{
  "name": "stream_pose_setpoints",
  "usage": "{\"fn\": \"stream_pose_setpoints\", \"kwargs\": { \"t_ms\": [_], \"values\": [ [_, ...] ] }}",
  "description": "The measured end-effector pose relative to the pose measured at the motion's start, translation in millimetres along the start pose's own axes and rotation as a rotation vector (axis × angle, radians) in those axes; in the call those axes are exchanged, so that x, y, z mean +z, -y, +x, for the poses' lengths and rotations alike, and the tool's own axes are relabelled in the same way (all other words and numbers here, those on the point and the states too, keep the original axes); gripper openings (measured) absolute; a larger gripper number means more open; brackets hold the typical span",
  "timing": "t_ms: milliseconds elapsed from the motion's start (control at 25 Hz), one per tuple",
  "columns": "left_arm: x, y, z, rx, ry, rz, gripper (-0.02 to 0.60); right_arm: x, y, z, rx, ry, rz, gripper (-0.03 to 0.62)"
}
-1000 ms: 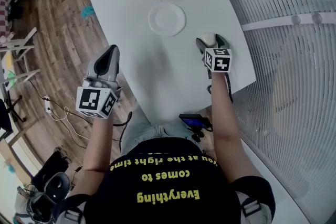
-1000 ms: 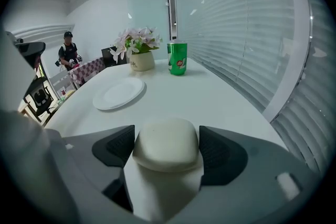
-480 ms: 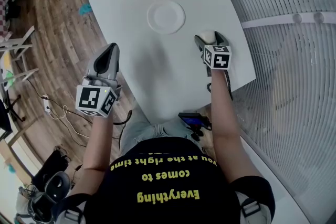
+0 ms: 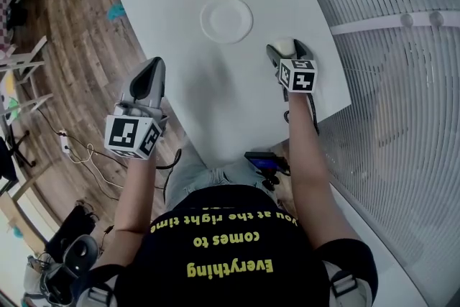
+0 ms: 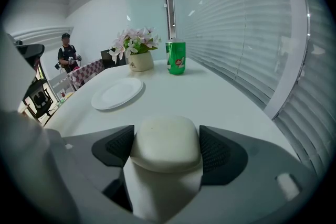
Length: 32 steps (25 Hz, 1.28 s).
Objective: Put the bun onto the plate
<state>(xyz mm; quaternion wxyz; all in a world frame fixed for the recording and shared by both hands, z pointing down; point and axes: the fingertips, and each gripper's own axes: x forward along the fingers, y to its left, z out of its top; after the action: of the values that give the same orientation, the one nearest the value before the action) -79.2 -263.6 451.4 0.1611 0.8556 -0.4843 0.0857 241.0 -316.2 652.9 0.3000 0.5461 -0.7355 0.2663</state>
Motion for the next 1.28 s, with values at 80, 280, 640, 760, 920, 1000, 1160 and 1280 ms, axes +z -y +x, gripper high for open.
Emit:
{"fn": "stream_pose_setpoints", "kwargs": {
  "t_ms": [80, 280, 640, 760, 920, 1000, 1160, 1280],
  "values": [
    [0.0, -0.5, -1.9, 0.001, -0.001, 0.002, -0.002, 0.0, 0.0, -0.1, -0.002, -0.002, 0.003, 0.396],
    [-1.6, -3.6, -6.3, 0.005, -0.005, 0.005, -0.002, -0.1, 0.3, 0.7, -0.006, -0.002, 0.006, 0.396],
    [1.1, -3.3, -12.9, 0.001, -0.006, 0.019, -0.002, 5.1, -0.6, -3.9, -0.024, 0.034, -0.010, 0.394],
    [2.0, -3.8, -15.9, 0.001, -0.005, 0.021, -0.002, 10.8, -2.3, -9.4, -0.027, 0.054, -0.002, 0.394],
    [5.1, -0.3, -20.3, -0.004, 0.001, 0.022, -0.002, 17.4, -4.2, -19.7, -0.025, 0.074, 0.010, 0.394],
    [7.4, 2.6, -22.9, -0.006, 0.005, 0.023, -0.002, 23.7, -4.0, -27.3, -0.018, 0.093, 0.038, 0.394],
    [10.5, 4.5, -28.7, -0.003, 0.011, 0.029, -0.002, 41.9, -6.4, -41.8, -0.013, 0.138, 0.046, 0.394],
    [12.0, 4.9, -31.3, 0.002, 0.018, 0.033, -0.002, 54.3, -7.8, -48.5, -0.011, 0.164, 0.034, 0.394]
  ]
}}
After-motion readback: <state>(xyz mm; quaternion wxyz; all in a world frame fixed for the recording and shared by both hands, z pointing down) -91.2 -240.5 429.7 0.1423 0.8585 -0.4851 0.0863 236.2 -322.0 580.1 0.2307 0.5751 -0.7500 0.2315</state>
